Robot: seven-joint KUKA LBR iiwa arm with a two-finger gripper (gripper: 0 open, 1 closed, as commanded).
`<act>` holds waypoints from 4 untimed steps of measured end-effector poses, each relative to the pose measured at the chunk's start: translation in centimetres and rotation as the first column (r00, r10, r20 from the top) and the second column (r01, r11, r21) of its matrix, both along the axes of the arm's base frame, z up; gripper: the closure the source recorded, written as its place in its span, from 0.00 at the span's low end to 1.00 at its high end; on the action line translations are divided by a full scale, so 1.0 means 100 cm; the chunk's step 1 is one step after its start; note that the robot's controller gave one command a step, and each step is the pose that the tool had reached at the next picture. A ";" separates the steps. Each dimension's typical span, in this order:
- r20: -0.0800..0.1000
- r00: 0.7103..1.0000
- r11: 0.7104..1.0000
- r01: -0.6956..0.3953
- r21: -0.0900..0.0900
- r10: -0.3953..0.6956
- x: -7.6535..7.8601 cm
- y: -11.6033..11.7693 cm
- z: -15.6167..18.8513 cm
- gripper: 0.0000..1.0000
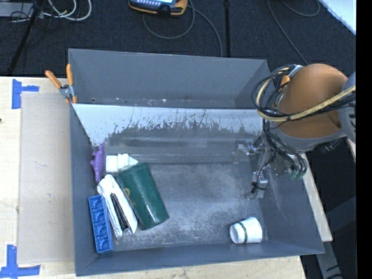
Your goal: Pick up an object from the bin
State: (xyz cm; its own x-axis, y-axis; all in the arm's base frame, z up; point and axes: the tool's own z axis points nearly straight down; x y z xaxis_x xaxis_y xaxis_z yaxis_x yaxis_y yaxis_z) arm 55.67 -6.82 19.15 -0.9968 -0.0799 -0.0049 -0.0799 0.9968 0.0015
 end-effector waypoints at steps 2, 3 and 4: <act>0.000 0.998 0.998 -0.068 -0.005 0.068 -0.049 -0.026 -0.106 0.00; -0.002 0.984 0.984 -0.178 0.004 0.178 -0.062 -0.017 -0.122 0.00; -0.004 0.994 0.994 -0.105 -0.004 0.105 -0.084 -0.012 -0.122 1.00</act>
Offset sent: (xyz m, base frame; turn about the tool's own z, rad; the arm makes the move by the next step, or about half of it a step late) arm -0.0603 -0.0088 -0.1215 -0.0857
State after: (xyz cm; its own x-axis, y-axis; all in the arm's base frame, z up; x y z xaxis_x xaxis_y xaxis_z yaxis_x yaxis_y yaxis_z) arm 47.23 -7.99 6.91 -0.9829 -0.1840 -0.0003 -0.1840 0.9829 -0.0021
